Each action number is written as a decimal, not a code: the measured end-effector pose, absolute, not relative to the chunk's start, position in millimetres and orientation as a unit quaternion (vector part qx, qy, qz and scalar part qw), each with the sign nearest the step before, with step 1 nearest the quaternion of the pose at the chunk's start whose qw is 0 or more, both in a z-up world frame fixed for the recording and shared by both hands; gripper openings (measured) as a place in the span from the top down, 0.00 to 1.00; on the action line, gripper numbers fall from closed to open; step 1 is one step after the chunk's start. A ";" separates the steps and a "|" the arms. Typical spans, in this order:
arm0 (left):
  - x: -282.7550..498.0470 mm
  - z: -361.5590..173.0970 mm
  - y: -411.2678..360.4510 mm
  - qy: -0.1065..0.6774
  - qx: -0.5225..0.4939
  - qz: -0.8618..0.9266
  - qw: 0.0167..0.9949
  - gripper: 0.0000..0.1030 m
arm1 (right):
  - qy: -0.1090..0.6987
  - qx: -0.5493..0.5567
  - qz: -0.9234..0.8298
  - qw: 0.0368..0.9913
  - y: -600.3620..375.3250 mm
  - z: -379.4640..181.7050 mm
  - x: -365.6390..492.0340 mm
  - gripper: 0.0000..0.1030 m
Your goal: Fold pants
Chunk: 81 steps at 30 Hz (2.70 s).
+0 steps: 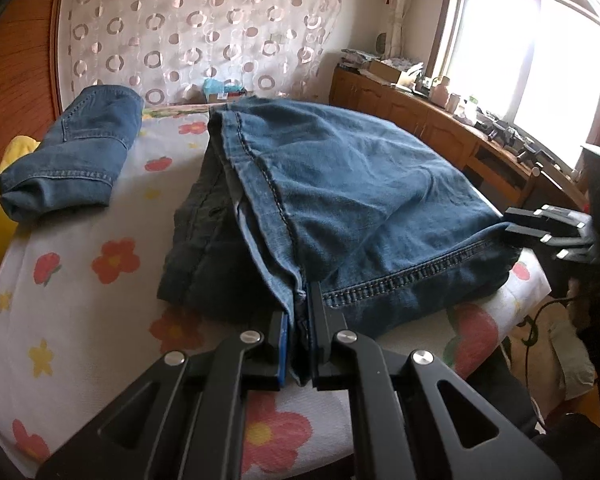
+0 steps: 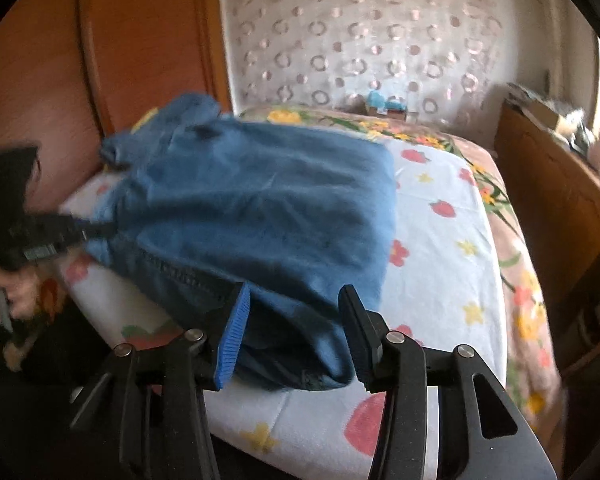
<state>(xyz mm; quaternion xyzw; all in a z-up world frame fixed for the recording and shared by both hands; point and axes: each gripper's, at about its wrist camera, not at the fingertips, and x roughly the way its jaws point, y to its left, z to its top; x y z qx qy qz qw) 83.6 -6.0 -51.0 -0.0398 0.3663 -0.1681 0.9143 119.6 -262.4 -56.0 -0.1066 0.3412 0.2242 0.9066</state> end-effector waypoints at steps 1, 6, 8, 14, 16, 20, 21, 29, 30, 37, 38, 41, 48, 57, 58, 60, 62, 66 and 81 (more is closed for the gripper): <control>83.1 -49.9 -4.9 0.364 -0.041 -0.169 0.915 0.94 | 0.346 -0.116 0.222 0.904 -260.2 -60.9 120.1 0.58; 82.9 -43.4 -4.4 0.354 -0.055 -0.172 0.917 0.94 | 0.333 -0.101 0.236 0.907 -267.2 -56.2 111.3 0.97; 82.8 -41.5 -6.3 0.353 -0.050 -0.167 0.919 0.94 | 0.322 -0.105 0.234 0.911 -269.8 -51.5 101.1 0.97; 78.7 -40.0 1.4 0.351 -0.063 -0.174 0.918 0.87 | 0.359 -0.112 0.226 0.898 -271.6 -75.8 98.6 0.94; 76.2 -37.4 5.3 0.347 -0.065 -0.169 0.920 0.85 | 0.348 -0.108 0.231 0.902 -272.6 -70.9 95.6 0.90; 71.9 -29.4 8.5 0.337 -0.065 -0.171 0.924 0.85 | 0.326 -0.108 0.238 0.909 -267.1 -56.6 93.5 0.68; 70.7 -27.4 8.2 0.334 -0.064 -0.172 0.925 0.85 | 0.321 -0.113 0.240 0.909 -263.3 -54.8 94.2 0.68; 62.3 -15.6 5.5 0.319 -0.057 -0.173 0.930 0.85 | 0.341 -0.126 0.229 0.903 -252.1 -71.0 108.3 0.97; 62.3 -14.4 6.2 0.317 -0.058 -0.170 0.931 0.85 | 0.342 -0.121 0.232 0.903 -252.9 -70.9 106.3 0.99; 65.7 -8.2 6.8 0.309 -0.060 -0.163 0.935 0.85 | 0.350 -0.120 0.254 0.893 -254.7 -73.4 87.6 1.00; 67.0 -7.5 6.7 0.309 -0.060 -0.164 0.935 0.85 | 0.352 -0.114 0.252 0.894 -256.4 -74.4 88.2 1.00; 70.0 -6.7 4.1 0.310 -0.059 -0.170 0.933 0.85 | 0.350 -0.116 0.253 0.895 -254.8 -72.9 88.0 1.00; 82.3 -7.0 -17.9 0.314 -0.047 -0.193 0.929 0.84 | 0.317 -0.093 0.232 0.915 -259.6 -47.9 93.4 0.30; 101.8 -19.4 -52.2 0.332 -0.029 -0.217 0.918 0.84 | 0.340 -0.027 0.189 0.921 -269.5 -51.2 153.2 0.26; 103.9 -21.5 -55.3 0.335 -0.027 -0.217 0.917 0.84 | 0.344 -0.022 0.186 0.920 -270.6 -54.0 157.4 0.26; 106.9 -25.9 -60.1 0.340 -0.025 -0.220 0.914 0.84 | 0.356 -0.011 0.182 0.917 -272.3 -62.4 166.5 0.26; 108.5 -31.1 -66.1 0.345 -0.021 -0.223 0.911 0.84 | 0.365 -0.002 0.181 0.913 -275.0 -69.3 171.9 0.26; 110.0 -41.1 -72.7 0.356 -0.016 -0.224 0.907 0.84 | 0.382 0.004 0.184 0.906 -276.3 -81.0 176.6 0.26; 114.7 -55.9 -79.9 0.359 -0.001 -0.226 0.906 0.74 | 0.408 0.047 0.227 0.883 -278.6 -94.0 182.9 0.69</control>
